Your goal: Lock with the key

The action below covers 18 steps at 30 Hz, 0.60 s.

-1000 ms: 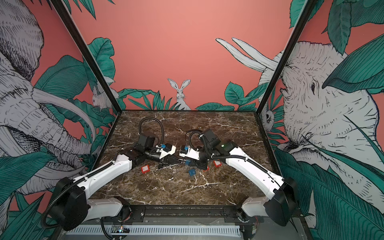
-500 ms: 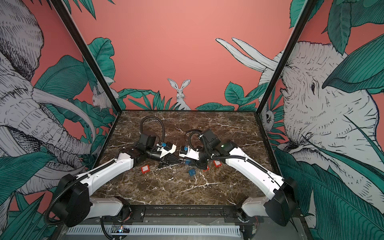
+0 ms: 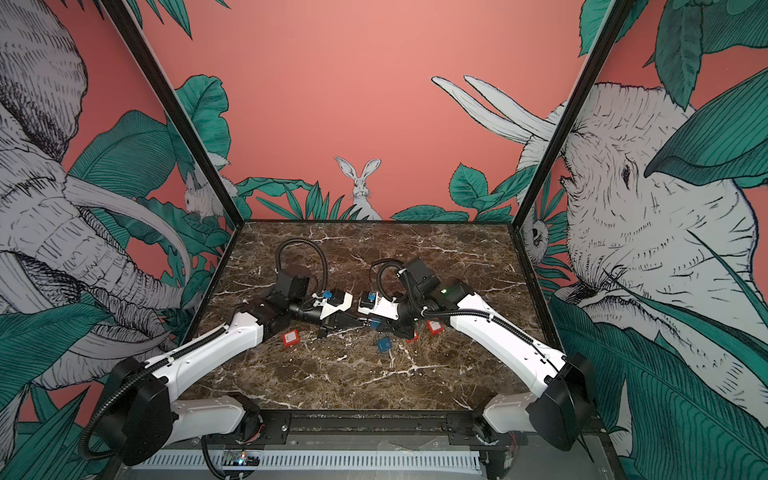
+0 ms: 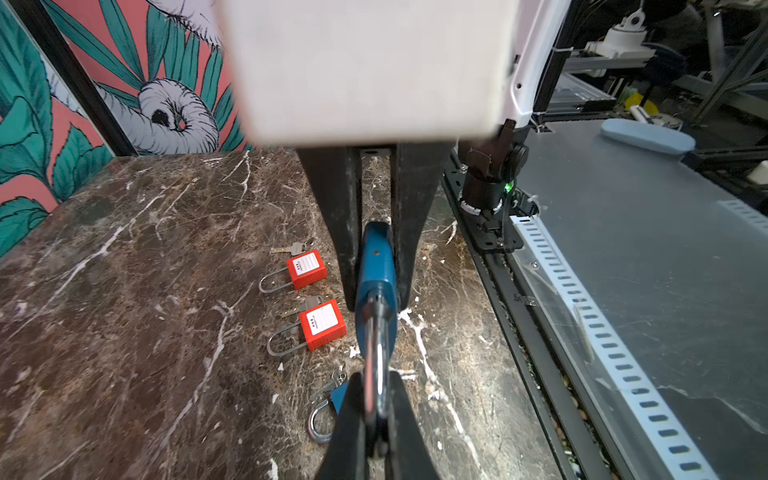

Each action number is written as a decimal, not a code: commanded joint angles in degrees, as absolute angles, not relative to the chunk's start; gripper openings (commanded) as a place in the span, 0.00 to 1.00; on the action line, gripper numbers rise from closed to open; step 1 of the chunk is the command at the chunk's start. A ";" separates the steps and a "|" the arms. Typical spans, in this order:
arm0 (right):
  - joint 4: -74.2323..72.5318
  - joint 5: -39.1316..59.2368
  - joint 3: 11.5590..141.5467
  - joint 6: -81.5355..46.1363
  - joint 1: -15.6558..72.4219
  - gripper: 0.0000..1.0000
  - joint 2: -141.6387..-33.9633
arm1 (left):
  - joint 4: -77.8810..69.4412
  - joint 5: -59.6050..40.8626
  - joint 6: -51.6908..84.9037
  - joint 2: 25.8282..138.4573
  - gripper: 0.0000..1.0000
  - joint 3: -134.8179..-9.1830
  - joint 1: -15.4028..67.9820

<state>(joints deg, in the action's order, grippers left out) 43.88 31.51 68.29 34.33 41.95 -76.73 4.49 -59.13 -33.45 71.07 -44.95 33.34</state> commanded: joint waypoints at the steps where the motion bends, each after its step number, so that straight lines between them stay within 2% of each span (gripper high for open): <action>1: 39.07 37.27 69.08 34.94 42.99 0.00 -76.93 | 0.45 -59.05 -36.36 69.23 0.00 -45.17 34.37; 18: 26.84 29.27 64.78 39.48 43.60 0.00 -72.08 | -2.42 -66.90 -27.25 74.92 0.00 -46.03 34.45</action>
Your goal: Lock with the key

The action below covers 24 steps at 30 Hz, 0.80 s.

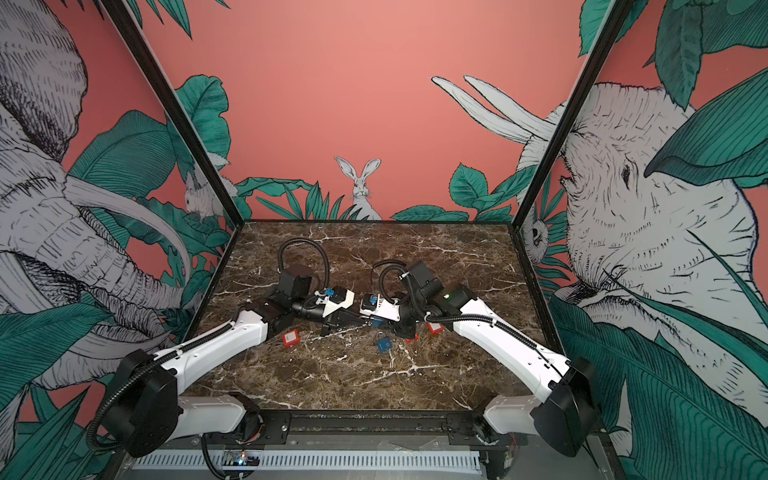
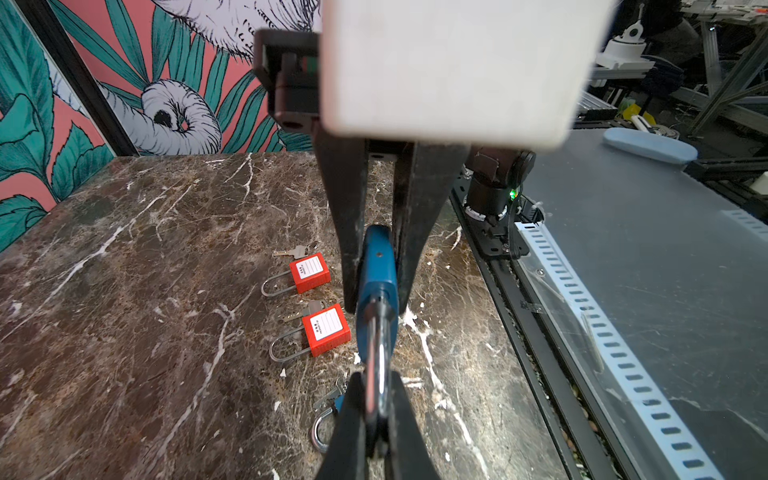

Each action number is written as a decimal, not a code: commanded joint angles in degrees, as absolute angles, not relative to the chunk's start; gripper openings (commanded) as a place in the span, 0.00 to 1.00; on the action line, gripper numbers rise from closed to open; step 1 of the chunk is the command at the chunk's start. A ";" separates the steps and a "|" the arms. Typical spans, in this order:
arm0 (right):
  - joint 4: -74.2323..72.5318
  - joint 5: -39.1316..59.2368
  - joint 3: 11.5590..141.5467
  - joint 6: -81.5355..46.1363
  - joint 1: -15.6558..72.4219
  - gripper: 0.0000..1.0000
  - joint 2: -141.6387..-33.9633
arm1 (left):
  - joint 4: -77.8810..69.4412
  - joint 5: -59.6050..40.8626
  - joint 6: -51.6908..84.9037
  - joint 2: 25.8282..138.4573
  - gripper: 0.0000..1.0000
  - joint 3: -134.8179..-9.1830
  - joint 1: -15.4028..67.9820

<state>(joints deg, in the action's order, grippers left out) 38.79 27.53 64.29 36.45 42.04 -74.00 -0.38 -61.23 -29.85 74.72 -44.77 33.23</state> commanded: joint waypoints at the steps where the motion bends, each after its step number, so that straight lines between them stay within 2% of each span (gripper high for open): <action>1: 26.72 29.81 64.69 39.50 43.60 0.00 -71.94 | -2.35 -66.77 -27.45 75.07 0.00 -46.05 34.46; 8: 27.83 33.40 65.09 39.16 43.95 0.00 -72.52 | -2.50 -64.09 -29.35 74.92 0.00 -46.43 34.80; 13: 32.79 35.29 64.31 39.76 43.91 0.00 -72.38 | -0.66 -57.35 -34.57 69.74 0.00 -45.30 34.82; 24: 35.08 36.97 63.23 39.24 43.93 0.00 -71.14 | -3.23 -53.34 -34.49 62.77 0.00 -42.03 36.33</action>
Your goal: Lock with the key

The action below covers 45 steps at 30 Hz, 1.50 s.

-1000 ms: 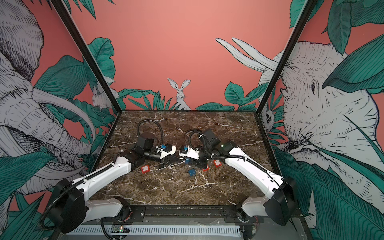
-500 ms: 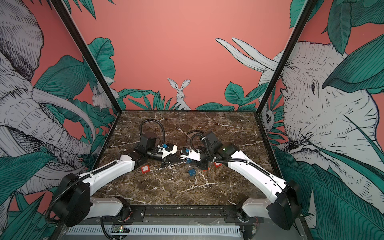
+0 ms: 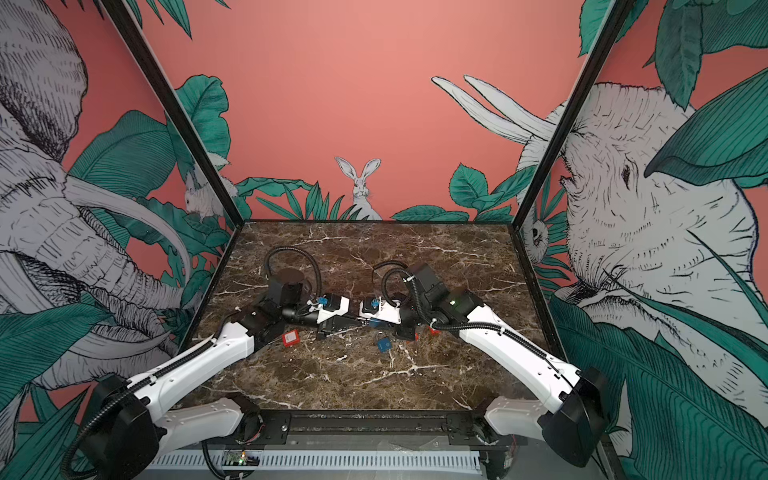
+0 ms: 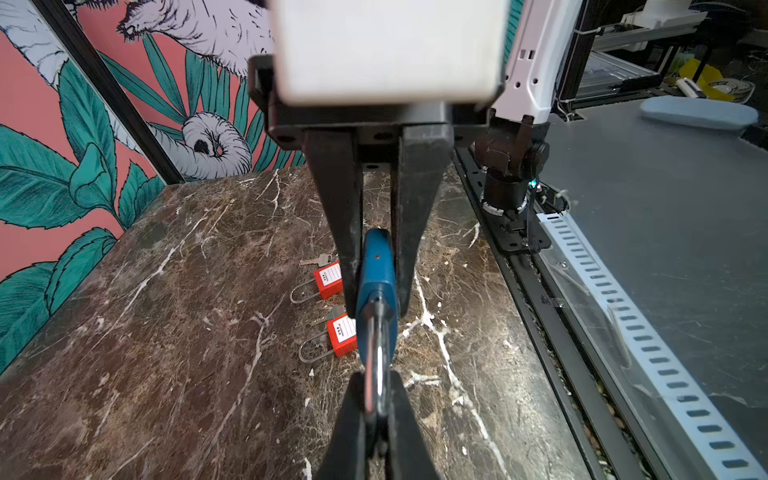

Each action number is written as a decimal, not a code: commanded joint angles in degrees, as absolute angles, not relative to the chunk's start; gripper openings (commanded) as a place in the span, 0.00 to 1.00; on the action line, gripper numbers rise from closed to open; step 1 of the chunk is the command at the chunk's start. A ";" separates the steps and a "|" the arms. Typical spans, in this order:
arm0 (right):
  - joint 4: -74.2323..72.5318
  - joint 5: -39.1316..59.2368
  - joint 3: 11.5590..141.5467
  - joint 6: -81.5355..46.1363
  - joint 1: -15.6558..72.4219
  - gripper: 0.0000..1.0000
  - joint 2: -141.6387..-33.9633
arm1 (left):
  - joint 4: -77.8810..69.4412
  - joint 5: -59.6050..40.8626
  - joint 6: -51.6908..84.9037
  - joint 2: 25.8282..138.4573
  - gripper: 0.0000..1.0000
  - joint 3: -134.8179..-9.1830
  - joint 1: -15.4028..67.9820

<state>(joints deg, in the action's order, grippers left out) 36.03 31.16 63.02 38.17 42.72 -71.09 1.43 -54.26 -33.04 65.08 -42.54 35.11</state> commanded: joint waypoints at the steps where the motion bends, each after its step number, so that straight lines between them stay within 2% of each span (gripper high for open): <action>1: 35.60 37.40 63.60 39.28 43.91 0.00 -71.48 | -3.16 -52.60 -34.99 62.33 0.00 -41.72 36.79; 13: 38.87 37.71 64.64 40.58 43.62 0.00 -73.23 | 0.67 -50.42 -38.78 59.55 0.00 -41.59 38.23; 23: 34.75 38.45 64.94 38.79 43.61 0.00 -72.95 | -2.46 -55.06 -34.02 63.02 0.00 -42.09 38.25; 33: 26.04 37.97 62.47 35.27 43.63 0.00 -70.33 | -7.47 -56.64 -29.20 65.48 0.00 -41.64 38.64; 45: 23.56 39.80 61.40 33.14 43.63 0.00 -70.23 | -11.58 -57.32 -25.95 68.27 0.00 -41.14 38.72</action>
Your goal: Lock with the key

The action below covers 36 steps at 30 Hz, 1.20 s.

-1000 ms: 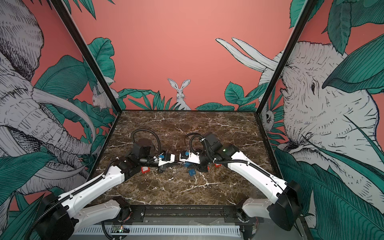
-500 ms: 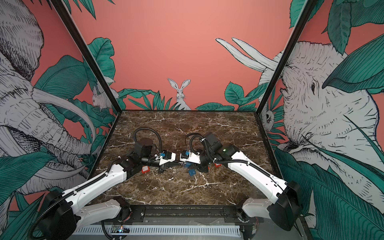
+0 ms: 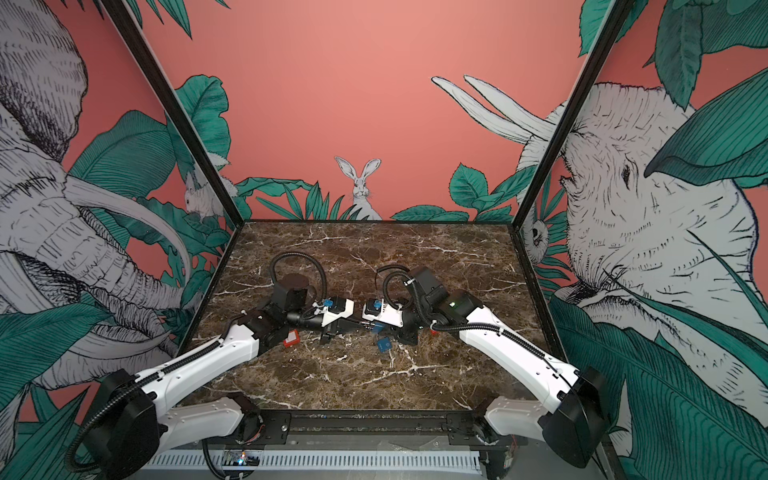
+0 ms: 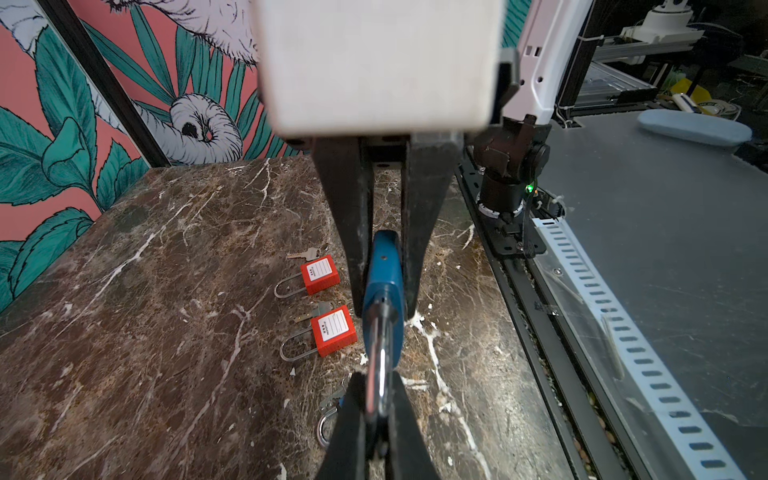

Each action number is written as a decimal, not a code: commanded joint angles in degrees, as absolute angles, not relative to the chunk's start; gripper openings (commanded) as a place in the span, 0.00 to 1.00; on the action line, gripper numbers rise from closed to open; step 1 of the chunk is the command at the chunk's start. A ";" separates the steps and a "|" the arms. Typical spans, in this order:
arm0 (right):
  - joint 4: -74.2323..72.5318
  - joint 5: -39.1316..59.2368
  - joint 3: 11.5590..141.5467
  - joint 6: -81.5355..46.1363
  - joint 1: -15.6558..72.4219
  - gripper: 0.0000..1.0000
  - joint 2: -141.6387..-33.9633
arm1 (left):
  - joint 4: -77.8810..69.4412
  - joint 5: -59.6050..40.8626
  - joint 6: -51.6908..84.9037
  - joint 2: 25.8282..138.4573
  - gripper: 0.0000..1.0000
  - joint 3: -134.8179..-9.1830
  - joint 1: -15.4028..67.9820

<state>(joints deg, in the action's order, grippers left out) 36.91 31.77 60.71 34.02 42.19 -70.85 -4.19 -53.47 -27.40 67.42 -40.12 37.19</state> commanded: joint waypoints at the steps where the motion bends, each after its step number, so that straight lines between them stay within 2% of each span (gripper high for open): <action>1: 23.39 40.17 61.44 32.96 43.60 0.00 -70.37 | -12.25 -57.30 -25.57 68.52 0.00 -41.06 38.67; 18: 21.30 44.36 63.30 33.81 43.70 0.00 -72.39 | -14.73 -60.63 -25.09 74.09 0.00 -42.23 38.84; 24: 25.73 47.33 64.23 35.63 43.71 0.00 -73.34 | -12.76 -58.55 -29.96 71.90 0.00 -41.78 39.28; 36: 23.39 49.81 60.81 34.20 43.63 0.00 -72.16 | -9.55 -55.34 -34.37 64.91 0.00 -39.11 42.42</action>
